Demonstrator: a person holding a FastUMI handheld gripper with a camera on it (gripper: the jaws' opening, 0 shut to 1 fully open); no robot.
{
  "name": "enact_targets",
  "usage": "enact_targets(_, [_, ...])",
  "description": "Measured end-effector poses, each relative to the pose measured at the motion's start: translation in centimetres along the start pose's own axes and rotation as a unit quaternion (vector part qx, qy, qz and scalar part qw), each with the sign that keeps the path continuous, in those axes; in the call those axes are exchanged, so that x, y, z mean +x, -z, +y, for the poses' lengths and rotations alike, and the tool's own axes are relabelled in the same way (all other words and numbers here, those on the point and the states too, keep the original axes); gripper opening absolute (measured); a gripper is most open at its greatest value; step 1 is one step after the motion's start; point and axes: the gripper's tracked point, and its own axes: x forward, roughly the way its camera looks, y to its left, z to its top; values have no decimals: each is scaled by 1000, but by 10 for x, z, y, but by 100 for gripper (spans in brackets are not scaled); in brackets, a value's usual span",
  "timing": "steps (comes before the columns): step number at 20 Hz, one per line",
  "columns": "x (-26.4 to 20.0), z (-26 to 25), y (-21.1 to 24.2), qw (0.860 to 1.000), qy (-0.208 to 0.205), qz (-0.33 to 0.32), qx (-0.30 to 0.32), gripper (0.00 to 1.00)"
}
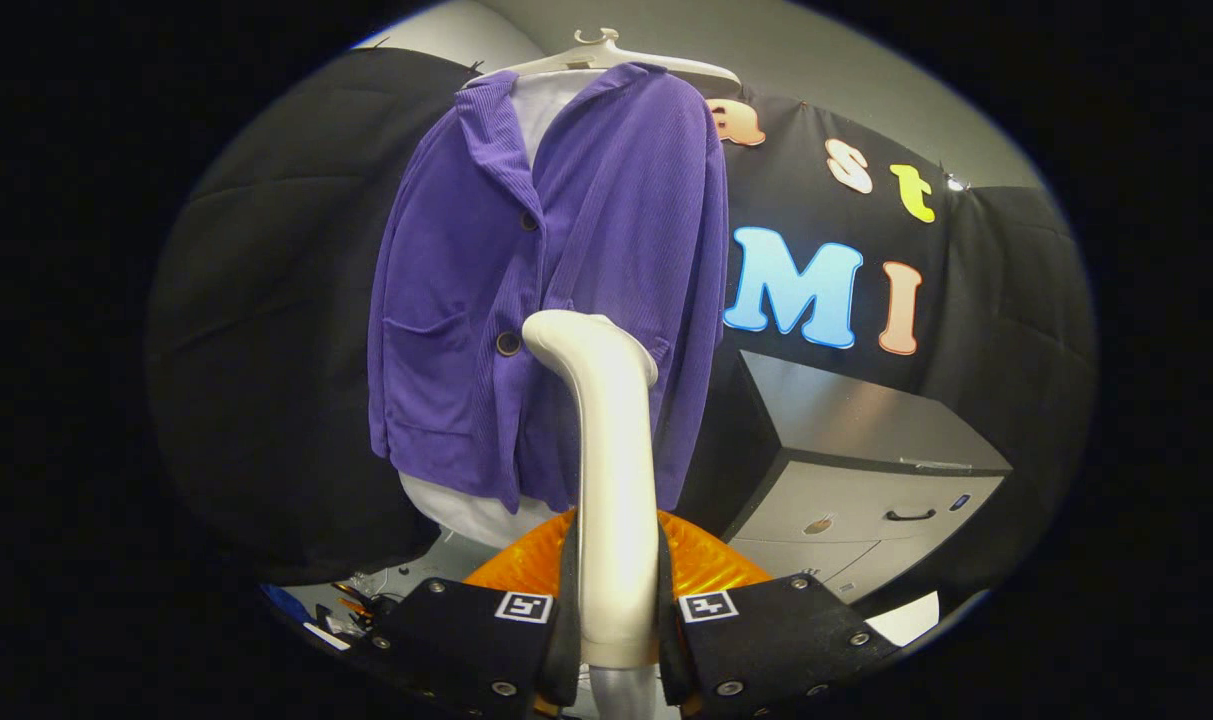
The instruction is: Iron the clothes twice with a garment steamer, once on the left side and once on the right side.
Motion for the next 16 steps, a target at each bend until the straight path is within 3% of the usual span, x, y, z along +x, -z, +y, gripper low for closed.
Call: enact_targets(16, [18,15,113,994,-17,111,8,32])
